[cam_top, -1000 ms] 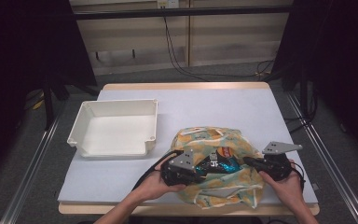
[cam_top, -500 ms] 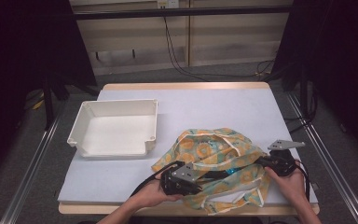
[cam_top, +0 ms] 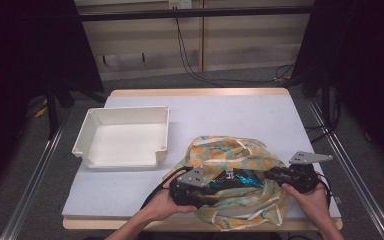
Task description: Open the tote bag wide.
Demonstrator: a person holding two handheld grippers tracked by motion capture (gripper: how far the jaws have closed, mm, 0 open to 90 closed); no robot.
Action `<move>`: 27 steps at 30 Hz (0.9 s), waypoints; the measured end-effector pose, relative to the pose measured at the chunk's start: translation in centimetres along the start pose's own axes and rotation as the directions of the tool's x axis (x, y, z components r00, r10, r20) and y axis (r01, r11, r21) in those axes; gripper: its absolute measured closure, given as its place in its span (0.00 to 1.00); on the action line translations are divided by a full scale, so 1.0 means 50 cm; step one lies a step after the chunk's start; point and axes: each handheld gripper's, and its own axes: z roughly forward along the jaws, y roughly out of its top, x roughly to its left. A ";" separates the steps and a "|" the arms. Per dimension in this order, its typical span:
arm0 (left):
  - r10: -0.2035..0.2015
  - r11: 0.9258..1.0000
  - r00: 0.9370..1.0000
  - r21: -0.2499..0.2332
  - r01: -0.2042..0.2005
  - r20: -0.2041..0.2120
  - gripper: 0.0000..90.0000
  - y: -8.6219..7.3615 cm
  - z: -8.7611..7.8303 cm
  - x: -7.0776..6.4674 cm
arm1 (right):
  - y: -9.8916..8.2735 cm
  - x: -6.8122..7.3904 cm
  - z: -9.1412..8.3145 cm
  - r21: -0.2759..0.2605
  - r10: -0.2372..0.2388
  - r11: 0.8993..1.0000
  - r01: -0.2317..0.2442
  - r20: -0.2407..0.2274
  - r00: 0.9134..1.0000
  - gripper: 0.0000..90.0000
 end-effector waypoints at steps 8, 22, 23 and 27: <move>-0.031 0.994 0.999 -0.106 0.031 0.008 0.71 0.040 -0.030 0.004 | 0.005 0.012 -0.027 -0.022 0.005 1.000 -0.005 -0.023 1.000 0.77; 0.000 0.997 0.999 -0.073 -0.003 -0.039 0.88 0.143 0.055 0.034 | -0.004 0.017 -0.030 -0.041 -0.003 0.999 0.002 -0.039 0.999 0.97; 0.007 0.998 0.999 -0.059 -0.010 -0.049 0.89 0.149 0.059 0.037 | -0.004 0.017 -0.030 -0.041 -0.003 0.999 0.001 -0.039 0.999 0.96; -0.019 0.999 0.997 -0.032 0.016 -0.075 0.94 0.163 0.078 0.058 | 0.001 0.016 -0.029 -0.044 -0.006 0.999 0.005 -0.038 0.999 0.94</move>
